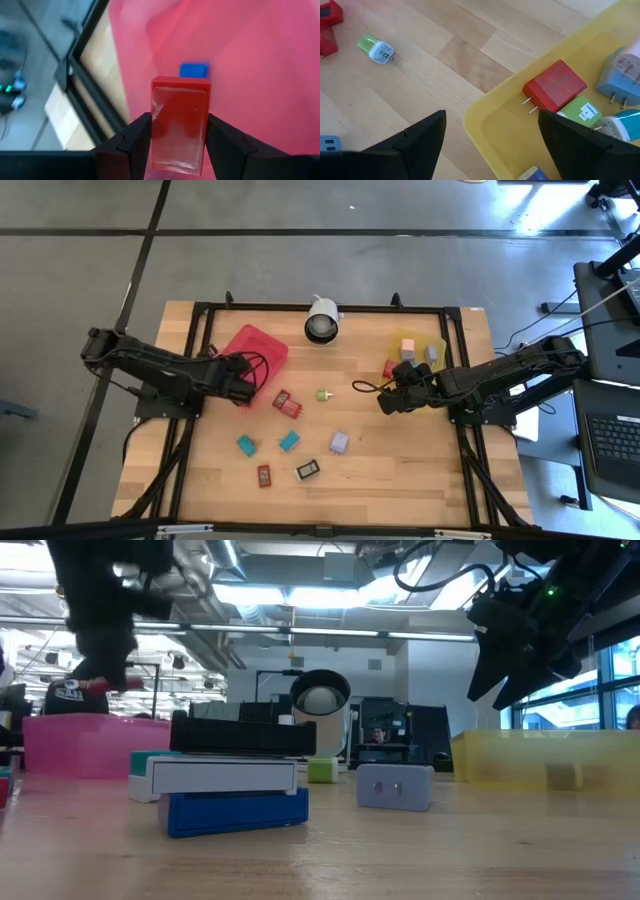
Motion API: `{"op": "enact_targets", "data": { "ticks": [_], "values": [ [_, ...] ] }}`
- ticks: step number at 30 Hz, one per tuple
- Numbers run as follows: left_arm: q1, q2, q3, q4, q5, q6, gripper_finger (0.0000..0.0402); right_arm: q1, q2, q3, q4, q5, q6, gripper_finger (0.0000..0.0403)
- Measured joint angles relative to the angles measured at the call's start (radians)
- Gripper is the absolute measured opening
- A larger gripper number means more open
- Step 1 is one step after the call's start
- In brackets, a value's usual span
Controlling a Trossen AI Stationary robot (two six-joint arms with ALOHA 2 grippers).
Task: Pick & Place Office items
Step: Put the middle red digital timer into the pink bin
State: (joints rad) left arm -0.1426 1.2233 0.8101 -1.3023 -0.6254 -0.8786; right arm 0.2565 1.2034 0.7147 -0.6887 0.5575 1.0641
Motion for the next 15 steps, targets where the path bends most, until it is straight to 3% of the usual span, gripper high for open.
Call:
{"op": "enact_targets", "data": {
  "ticks": [8,15],
  "values": [
    [0.137,-0.009,-0.156,0.078,0.073,-0.024,0.0163,0.0,0.0,0.0,0.002,0.0,0.0,0.0318],
    [0.202,-0.009,-0.197,0.156,0.078,-0.028,0.0164,0.0,0.0,0.0,0.002,0.0,0.0,0.0318]
  ]
}}
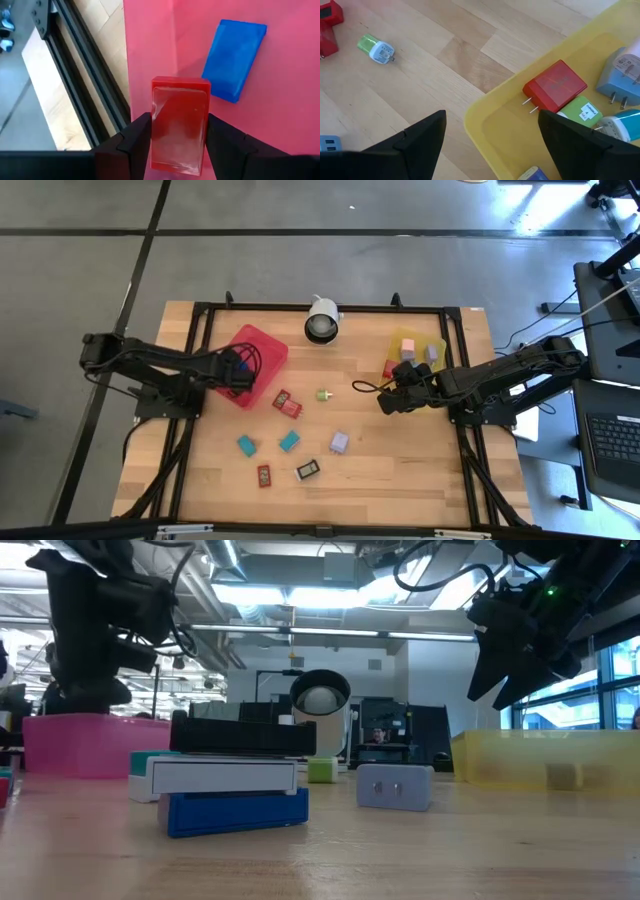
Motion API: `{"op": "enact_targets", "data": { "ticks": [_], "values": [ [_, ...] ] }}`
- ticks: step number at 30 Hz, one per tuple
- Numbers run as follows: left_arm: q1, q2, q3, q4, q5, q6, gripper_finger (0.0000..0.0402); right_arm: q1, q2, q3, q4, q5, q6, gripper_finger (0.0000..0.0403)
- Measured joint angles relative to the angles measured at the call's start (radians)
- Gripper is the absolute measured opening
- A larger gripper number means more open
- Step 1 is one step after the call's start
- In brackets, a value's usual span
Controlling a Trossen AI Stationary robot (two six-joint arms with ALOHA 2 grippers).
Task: Pick & Place Office items
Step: Put the middle red digital timer into the pink bin, then put the left light blue digital timer into the pink bin
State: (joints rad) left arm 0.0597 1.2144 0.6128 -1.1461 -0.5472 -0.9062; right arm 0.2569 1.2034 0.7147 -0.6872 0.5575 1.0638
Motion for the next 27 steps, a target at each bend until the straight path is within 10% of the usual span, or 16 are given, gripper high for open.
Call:
{"op": "enact_targets", "data": {
  "ticks": [27],
  "values": [
    [0.041,0.0,0.005,0.23,0.074,0.099,0.0208,0.0,0.0,0.0,0.0,0.0,0.0,0.0318]
  ]
}}
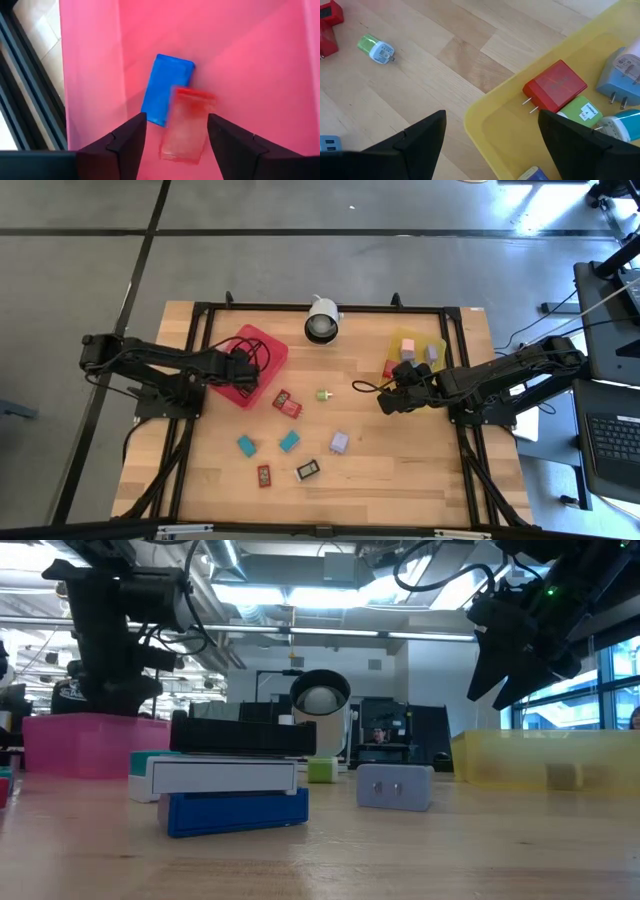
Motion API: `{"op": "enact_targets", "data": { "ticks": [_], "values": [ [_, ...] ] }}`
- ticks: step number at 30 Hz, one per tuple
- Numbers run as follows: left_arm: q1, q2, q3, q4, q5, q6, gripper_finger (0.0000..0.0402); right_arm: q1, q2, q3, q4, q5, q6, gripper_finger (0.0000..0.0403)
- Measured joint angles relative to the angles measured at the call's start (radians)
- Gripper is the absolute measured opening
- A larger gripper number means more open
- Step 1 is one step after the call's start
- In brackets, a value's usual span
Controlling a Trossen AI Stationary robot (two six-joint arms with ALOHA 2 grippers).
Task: Pick & Place Office items
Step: Put the left light blue digital timer into the pink bin
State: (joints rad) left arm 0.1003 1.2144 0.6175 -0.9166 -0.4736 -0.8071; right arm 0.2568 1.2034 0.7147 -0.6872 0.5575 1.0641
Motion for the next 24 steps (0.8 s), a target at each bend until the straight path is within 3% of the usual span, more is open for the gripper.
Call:
{"op": "enact_targets", "data": {
  "ticks": [11,24],
  "values": [
    [-0.042,0.0,0.19,0.032,0.18,0.24,0.0202,0.0,0.0,0.0,0.0,0.0,0.0,0.0318],
    [-0.337,0.0,0.242,0.422,0.499,0.546,0.0196,0.0,0.0,0.0,0.0,0.0,0.0,0.0318]
  ]
}}
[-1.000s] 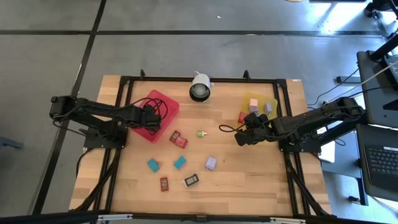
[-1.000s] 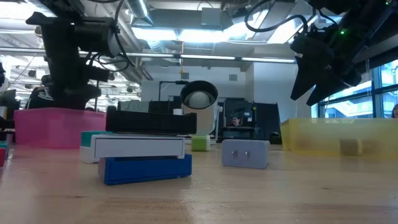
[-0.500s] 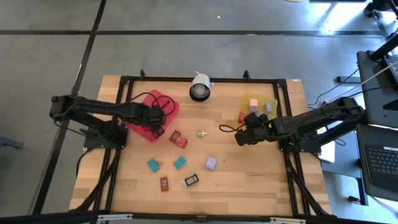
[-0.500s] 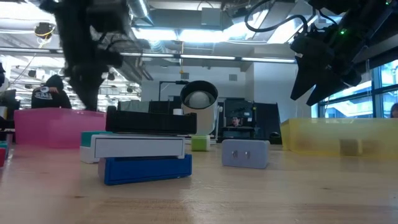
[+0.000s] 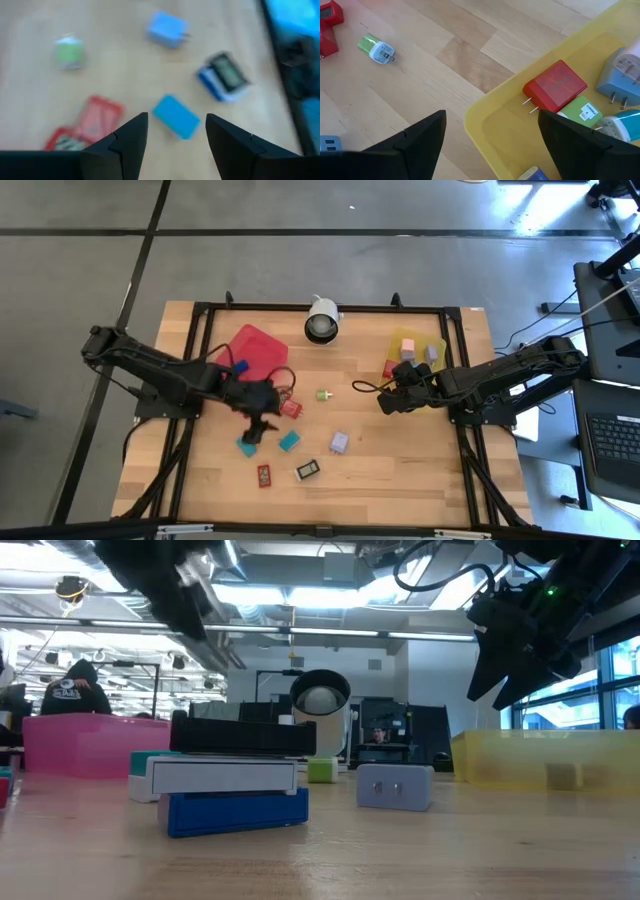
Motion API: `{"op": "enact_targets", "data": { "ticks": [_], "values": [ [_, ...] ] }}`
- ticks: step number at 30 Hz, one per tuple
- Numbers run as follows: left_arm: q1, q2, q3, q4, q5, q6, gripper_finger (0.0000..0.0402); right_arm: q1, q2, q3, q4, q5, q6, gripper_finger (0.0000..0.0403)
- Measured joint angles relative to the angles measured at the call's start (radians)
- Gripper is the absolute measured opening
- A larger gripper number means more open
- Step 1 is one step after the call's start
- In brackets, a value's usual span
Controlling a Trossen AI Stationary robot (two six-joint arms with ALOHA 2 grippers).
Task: Pick & Place Office items
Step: Put the left light blue digital timer into the pink bin
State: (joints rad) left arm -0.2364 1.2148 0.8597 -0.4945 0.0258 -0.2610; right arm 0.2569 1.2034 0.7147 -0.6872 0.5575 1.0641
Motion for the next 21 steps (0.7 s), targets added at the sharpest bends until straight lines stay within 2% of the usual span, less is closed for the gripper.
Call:
{"op": "enact_targets", "data": {
  "ticks": [9,14,21],
  "values": [
    [-0.169,0.0,-0.002,0.003,-0.005,0.023,0.0196,0.0,0.0,0.0,0.0,0.0,0.0,0.0318],
    [-0.241,0.013,-0.002,0.002,-0.006,-0.025,0.0196,0.0,0.0,0.0,0.0,0.0,0.0,0.0318],
    [-0.348,0.093,-0.002,0.002,-0.006,-0.066,0.0196,0.0,0.0,0.0,0.0,0.0,0.0,0.0318]
  ]
}}
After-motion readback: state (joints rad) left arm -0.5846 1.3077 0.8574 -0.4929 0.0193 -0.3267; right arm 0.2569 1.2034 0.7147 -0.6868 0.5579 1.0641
